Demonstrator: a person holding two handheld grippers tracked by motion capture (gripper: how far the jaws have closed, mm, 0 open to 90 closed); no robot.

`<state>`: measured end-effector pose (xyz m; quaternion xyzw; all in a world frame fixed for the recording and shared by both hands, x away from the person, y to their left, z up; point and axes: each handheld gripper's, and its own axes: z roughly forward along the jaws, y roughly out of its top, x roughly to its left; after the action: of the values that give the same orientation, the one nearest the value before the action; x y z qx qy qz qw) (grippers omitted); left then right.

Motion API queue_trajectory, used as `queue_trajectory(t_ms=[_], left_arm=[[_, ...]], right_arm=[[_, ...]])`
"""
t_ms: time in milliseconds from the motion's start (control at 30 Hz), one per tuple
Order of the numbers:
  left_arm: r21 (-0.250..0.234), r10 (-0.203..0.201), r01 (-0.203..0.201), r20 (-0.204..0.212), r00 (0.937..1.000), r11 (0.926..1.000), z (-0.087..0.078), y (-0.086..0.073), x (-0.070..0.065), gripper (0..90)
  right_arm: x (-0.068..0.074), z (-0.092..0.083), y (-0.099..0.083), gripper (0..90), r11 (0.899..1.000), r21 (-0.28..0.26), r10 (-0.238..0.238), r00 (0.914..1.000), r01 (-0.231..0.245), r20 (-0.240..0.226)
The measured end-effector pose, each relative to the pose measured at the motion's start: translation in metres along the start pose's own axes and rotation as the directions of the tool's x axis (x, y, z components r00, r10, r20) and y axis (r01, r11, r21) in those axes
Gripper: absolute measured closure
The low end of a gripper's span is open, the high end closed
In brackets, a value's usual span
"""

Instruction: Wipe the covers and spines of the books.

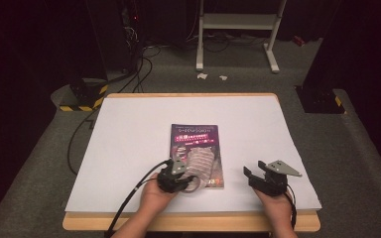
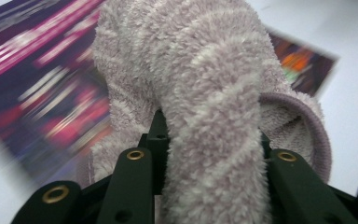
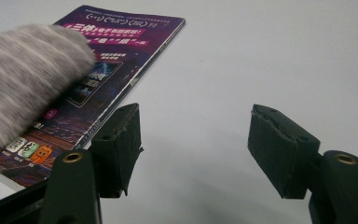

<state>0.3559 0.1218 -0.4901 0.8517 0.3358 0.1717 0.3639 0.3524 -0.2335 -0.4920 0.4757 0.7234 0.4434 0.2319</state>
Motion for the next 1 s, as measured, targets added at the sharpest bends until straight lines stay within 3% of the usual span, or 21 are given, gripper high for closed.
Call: queue_trajectory(t_ms=[133, 267, 433, 633, 833, 1000], left_arm=[[0.007, -0.030, 0.031, -0.044, 0.9986, 0.9995, -0.018, -0.016, 0.017, 65.3], [0.005, -0.050, 0.050, -0.056, 0.9972, 0.9987, -0.023, -0.021, 0.020, 65.3], [0.024, -0.012, 0.014, -0.067, 0.9977, 0.9996, -0.012, -0.008, 0.005, 65.5], [0.017, 0.037, -0.037, 0.001, 0.9993, 0.9992, 0.015, 0.019, -0.023, 65.4], [-0.005, 0.071, -0.071, 0.073, 0.9948, 0.9975, 0.041, 0.043, -0.053, 65.4], [-0.014, 0.099, -0.099, 0.083, 0.9915, 0.9950, 0.049, 0.050, -0.066, 65.3]], right_arm=[[0.001, 0.001, 0.000, 35.0, 1.000, 0.004, -0.010, 0.9999, 0.010, 0.001], [0.001, 0.001, 0.000, 35.4, 1.000, 0.004, -0.013, 0.9999, 0.013, 0.006], [0.001, 0.001, 0.000, 36.2, 1.000, 0.004, -0.013, 0.9998, 0.013, 0.011], [-0.001, 0.001, 0.000, 36.5, 1.000, 0.003, -0.007, 0.9998, 0.007, 0.016], [-0.005, 0.000, 0.000, 36.8, 1.000, 0.002, -0.004, 0.9998, 0.004, 0.022], [-0.008, -0.002, 0.001, 37.0, 1.000, -0.005, 0.004, 0.9995, -0.004, 0.032]])
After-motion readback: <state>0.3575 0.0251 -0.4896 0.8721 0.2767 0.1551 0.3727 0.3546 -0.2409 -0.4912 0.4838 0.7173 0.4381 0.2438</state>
